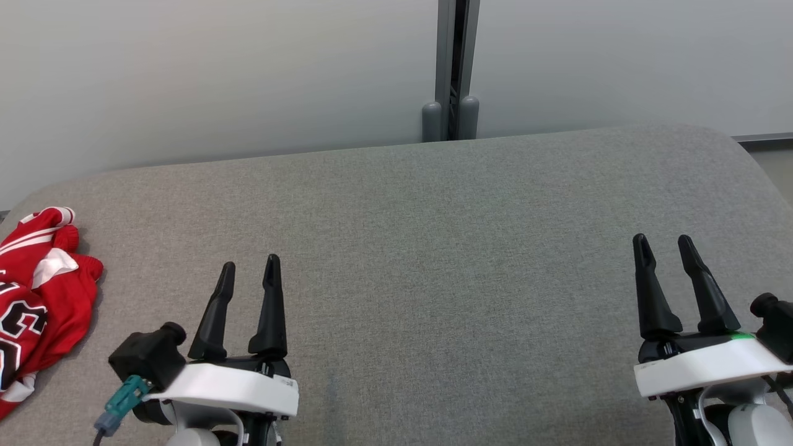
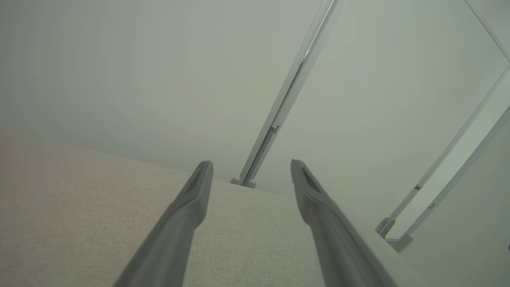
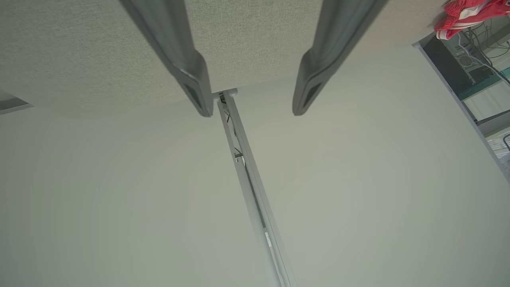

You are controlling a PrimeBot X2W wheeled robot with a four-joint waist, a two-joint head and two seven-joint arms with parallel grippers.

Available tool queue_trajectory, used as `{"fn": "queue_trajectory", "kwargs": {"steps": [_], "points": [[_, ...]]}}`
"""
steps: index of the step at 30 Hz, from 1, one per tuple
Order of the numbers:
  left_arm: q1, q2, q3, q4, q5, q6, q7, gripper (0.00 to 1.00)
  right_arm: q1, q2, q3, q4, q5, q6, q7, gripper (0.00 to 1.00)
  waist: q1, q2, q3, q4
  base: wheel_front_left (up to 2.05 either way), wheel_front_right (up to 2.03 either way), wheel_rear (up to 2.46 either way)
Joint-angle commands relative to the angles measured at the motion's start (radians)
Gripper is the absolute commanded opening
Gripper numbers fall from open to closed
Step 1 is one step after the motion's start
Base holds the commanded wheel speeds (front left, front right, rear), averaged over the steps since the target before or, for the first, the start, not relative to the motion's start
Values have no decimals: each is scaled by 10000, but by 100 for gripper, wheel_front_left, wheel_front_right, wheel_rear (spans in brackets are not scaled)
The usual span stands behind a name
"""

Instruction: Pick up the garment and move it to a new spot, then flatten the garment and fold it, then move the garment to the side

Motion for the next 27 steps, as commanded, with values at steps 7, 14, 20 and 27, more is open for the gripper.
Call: {"fn": "queue_trajectory", "kwargs": {"steps": [7,14,20,27], "points": [[-345,432,-871,243,1861,986,-223,100,138,-85,162,140,-1458,0,-323,100,0,0,-20,-20,0,0,0],[-413,728,-1576,684,2507,1811,-356,100,224,-84,234,367,-2239,0,-524,100,0,0,-45,-44,0,0,0],[-487,777,-1926,1006,2726,2121,-458,100,261,-90,338,457,-2421,0,-663,100,0,0,-60,-50,0,0,0],[-524,721,-2136,1466,2798,2151,-589,100,327,-99,422,445,-2687,0,-846,100,0,0,-101,-76,0,0,0]]}}
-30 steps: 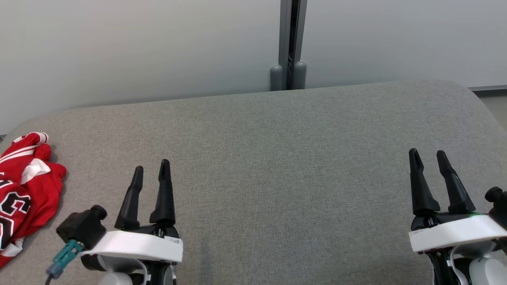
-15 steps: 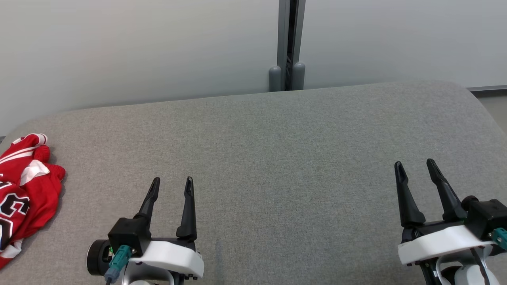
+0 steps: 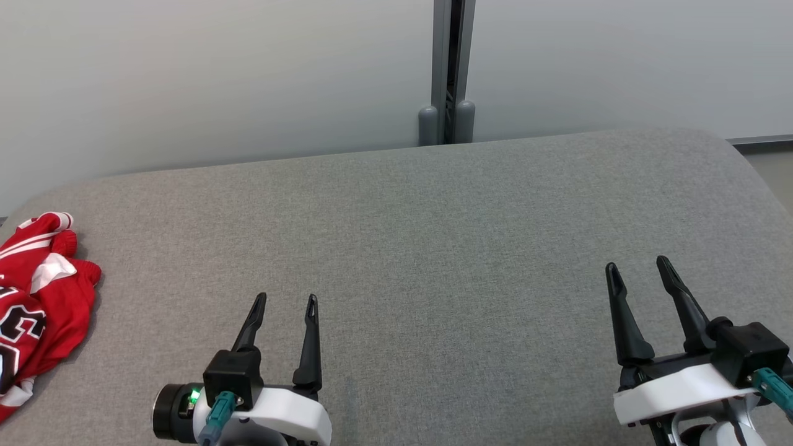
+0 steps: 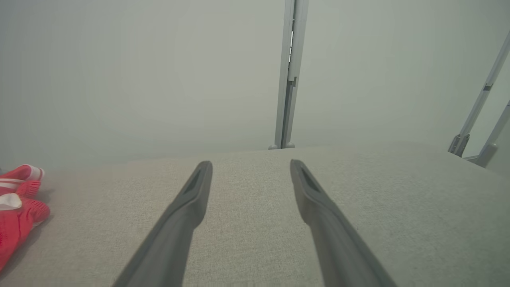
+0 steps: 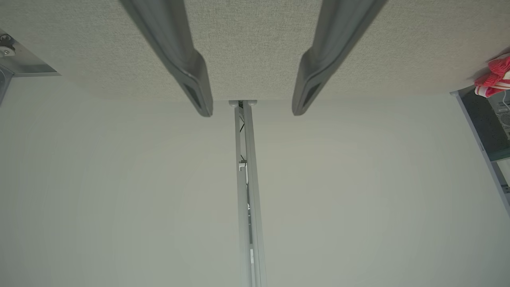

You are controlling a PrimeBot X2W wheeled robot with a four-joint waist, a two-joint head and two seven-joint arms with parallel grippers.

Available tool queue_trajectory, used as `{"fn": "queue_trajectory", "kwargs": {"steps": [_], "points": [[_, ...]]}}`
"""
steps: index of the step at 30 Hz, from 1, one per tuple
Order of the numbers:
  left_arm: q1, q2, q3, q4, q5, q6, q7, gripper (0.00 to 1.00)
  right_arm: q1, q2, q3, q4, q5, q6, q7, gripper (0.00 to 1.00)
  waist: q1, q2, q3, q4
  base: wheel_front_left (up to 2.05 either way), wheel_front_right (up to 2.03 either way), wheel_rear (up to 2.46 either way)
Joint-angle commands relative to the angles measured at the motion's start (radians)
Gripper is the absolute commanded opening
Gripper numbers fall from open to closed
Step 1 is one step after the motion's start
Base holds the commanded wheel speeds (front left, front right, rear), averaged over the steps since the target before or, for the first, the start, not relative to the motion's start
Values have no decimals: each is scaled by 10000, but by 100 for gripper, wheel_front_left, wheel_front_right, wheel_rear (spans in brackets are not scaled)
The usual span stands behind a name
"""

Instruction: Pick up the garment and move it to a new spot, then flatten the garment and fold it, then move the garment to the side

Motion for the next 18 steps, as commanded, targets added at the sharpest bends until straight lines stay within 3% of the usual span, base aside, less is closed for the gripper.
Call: {"fn": "queue_trajectory", "kwargs": {"steps": [1,9,18], "points": [[-233,27,-15,6,115,3,-76,100,5,-89,17,-65,-225,0,-90,100,0,-1,-6,-2,0,0,0],[-161,-207,208,275,246,-184,-238,100,64,-97,-128,199,8,0,-319,100,0,-1,-62,2,0,0,0],[32,-422,537,560,672,-90,-372,100,61,-104,-199,424,-278,0,-513,100,0,-1,-82,-29,0,0,0]]}}
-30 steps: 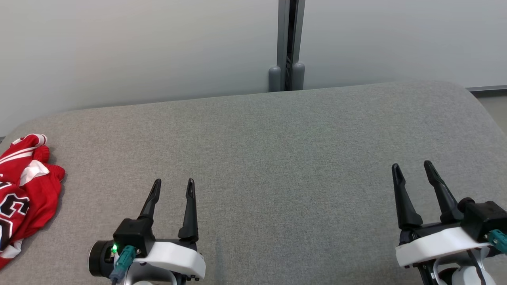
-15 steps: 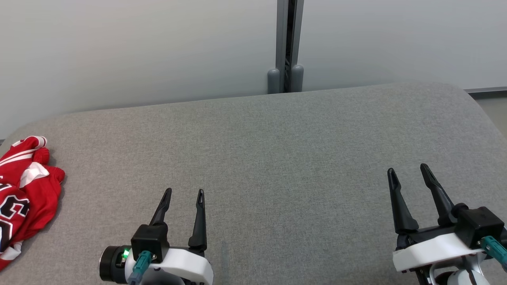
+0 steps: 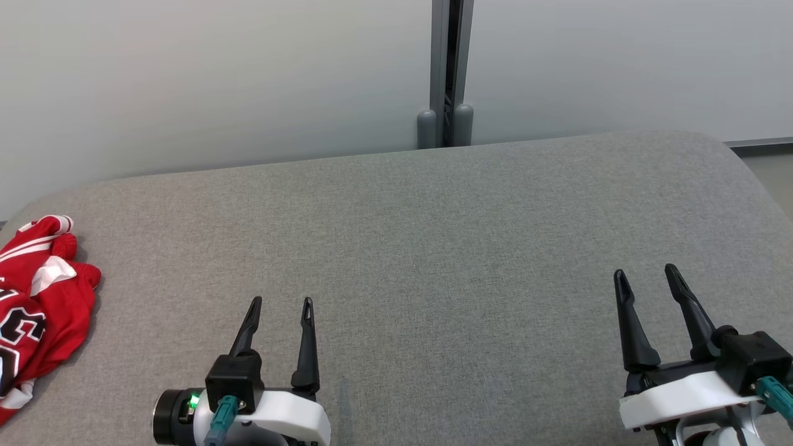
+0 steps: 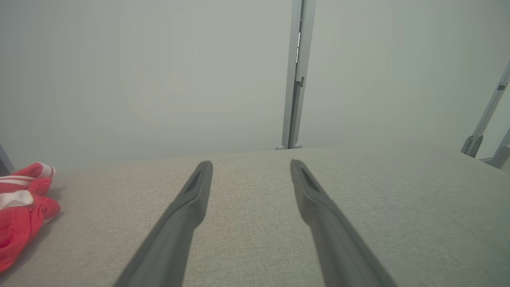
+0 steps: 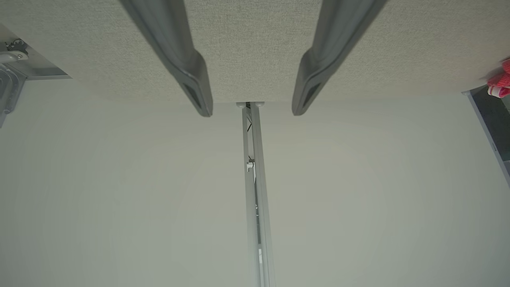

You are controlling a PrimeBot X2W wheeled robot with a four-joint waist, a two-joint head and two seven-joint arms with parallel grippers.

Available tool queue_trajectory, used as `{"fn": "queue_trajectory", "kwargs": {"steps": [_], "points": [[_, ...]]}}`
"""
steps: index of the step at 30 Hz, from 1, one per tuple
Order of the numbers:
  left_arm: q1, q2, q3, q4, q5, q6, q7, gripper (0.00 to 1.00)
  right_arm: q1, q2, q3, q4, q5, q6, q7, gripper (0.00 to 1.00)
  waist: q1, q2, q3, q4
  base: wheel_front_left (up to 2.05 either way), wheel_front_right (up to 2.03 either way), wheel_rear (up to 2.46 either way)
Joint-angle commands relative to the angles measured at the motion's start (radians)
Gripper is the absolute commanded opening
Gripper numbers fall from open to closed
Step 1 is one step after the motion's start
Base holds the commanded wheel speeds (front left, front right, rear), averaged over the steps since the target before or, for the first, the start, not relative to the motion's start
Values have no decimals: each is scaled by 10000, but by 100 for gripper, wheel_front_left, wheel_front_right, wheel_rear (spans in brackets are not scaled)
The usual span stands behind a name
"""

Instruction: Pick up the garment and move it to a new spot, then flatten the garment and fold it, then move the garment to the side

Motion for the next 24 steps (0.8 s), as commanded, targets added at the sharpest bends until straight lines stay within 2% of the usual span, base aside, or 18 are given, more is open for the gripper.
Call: {"fn": "queue_trajectory", "kwargs": {"steps": [1,16,24], "points": [[0,21,44,40,186,70,-70,100,10,-80,-18,1,-209,0,-103,100,0,-1,-2,-5,0,0,0],[44,-113,97,565,775,78,-275,100,66,-95,-58,362,-597,0,-403,100,0,-1,-46,-51,0,0,0],[61,-125,265,542,556,87,-271,100,-54,-94,-120,547,-384,0,-379,100,0,-1,-64,-17,0,0,0]]}}
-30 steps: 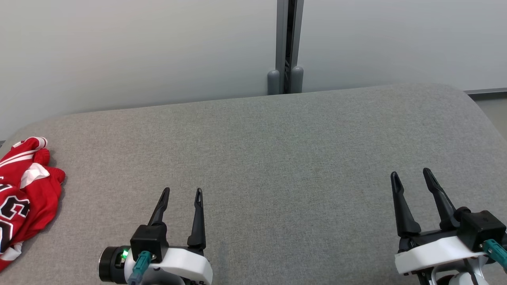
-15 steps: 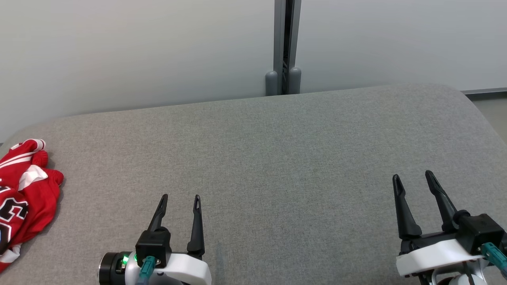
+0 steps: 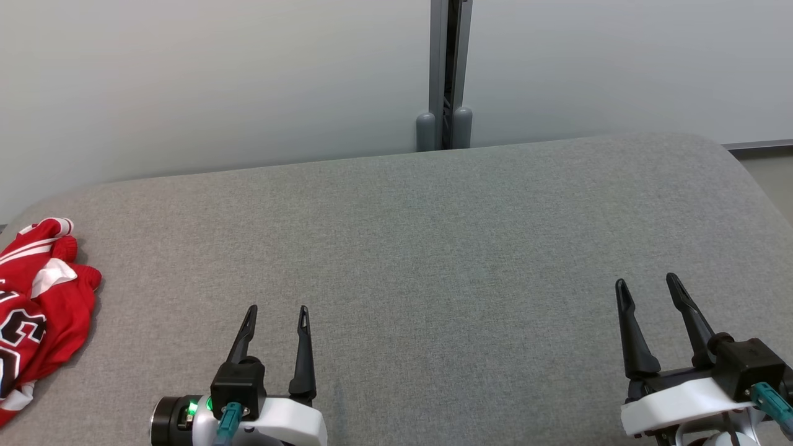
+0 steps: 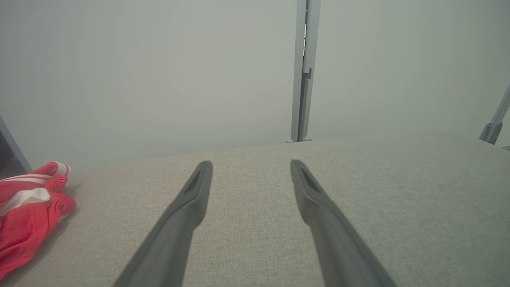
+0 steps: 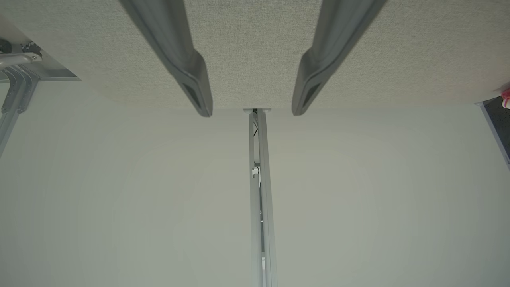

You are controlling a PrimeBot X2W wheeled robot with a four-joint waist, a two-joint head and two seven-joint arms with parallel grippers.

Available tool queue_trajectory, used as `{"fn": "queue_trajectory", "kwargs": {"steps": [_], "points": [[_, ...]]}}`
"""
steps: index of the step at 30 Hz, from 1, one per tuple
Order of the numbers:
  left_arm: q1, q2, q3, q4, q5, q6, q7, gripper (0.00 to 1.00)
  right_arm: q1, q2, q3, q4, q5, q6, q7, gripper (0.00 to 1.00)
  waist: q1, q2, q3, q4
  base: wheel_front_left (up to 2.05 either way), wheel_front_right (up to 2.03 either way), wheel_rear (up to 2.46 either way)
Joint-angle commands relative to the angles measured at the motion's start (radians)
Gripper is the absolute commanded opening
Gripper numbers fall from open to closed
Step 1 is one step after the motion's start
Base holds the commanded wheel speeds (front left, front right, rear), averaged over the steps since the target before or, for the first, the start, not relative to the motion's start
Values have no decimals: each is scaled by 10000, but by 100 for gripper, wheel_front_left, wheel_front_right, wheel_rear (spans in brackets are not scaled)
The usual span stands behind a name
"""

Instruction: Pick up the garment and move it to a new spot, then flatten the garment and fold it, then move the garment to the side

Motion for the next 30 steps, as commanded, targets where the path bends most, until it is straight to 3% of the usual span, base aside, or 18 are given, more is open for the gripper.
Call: {"fn": "queue_trajectory", "kwargs": {"steps": [1,12,17,30], "points": [[17,26,18,-12,-60,30,-47,100,-52,-82,-15,10,37,0,-57,100,0,0,-4,9,0,0,0],[-25,25,-113,26,-60,60,-47,100,-36,-82,-5,2,82,0,-57,100,0,0,-18,93,0,0,0],[-113,31,-103,65,-91,89,-45,100,17,-71,122,-115,144,0,-57,100,0,0,13,447,0,0,0],[21,27,212,-2,113,59,-45,100,292,-71,672,-299,280,-1,-54,100,0,0,-83,2789,0,0,0]]}}
